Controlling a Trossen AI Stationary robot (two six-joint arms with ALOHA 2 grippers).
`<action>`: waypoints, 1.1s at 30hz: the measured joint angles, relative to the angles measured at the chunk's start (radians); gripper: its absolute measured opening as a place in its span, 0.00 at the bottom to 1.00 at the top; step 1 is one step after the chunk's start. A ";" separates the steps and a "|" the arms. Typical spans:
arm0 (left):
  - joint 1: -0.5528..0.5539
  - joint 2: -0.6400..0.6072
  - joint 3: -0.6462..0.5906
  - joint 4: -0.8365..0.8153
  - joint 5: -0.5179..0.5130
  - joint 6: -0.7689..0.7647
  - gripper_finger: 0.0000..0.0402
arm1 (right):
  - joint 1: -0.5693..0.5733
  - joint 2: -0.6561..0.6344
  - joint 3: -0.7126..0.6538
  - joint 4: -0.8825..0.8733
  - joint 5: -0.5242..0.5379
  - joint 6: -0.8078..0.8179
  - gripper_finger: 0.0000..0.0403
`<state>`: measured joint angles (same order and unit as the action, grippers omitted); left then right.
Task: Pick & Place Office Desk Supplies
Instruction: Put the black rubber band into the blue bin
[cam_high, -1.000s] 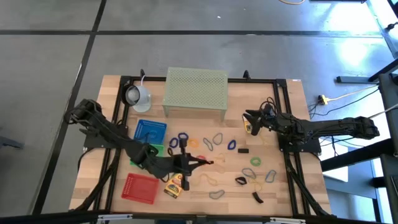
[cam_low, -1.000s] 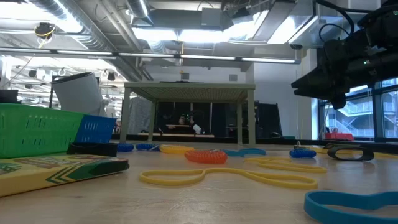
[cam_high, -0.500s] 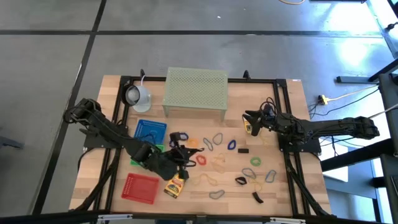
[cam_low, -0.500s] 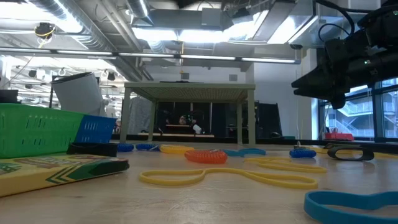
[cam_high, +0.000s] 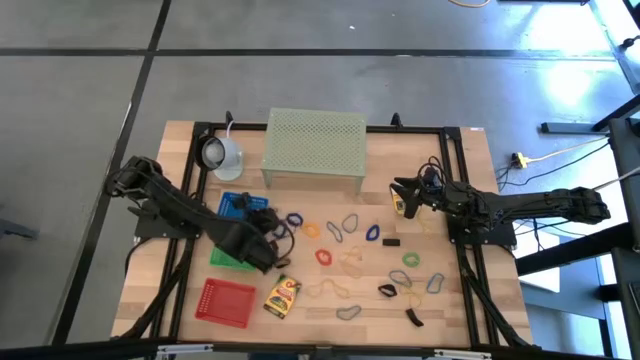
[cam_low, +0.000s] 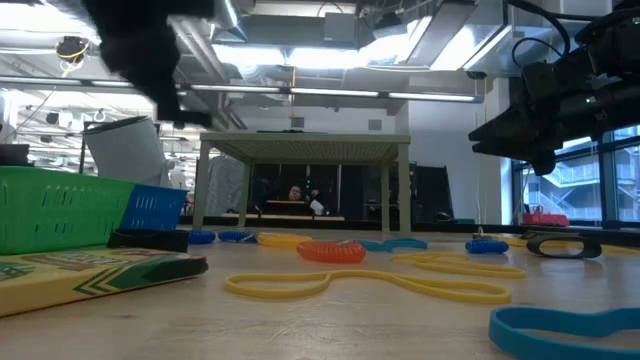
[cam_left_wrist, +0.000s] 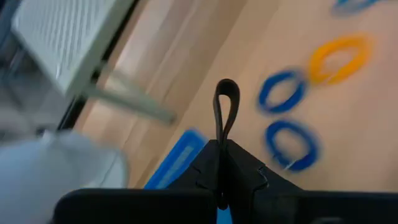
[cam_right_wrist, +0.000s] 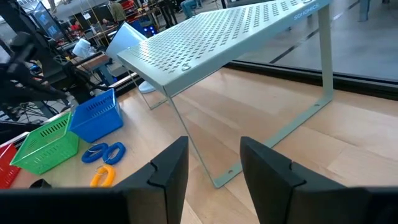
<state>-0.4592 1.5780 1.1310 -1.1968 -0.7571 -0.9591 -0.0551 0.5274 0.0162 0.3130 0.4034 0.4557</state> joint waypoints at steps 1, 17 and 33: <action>0.008 0.000 -0.019 -0.017 0.018 -0.017 0.02 | 0.000 0.000 0.000 0.000 0.000 0.000 0.36; 0.080 -0.439 -0.501 0.367 0.136 -0.027 0.01 | 0.000 0.000 0.000 0.000 0.000 -0.002 0.36; 0.087 -0.549 -0.668 0.545 0.183 -0.079 0.20 | 0.000 0.000 0.000 0.000 -0.001 -0.002 0.36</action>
<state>-0.3721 1.0294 0.4625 -0.6521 -0.5739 -1.0378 -0.0551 0.5274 0.0162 0.3129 0.4026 0.4541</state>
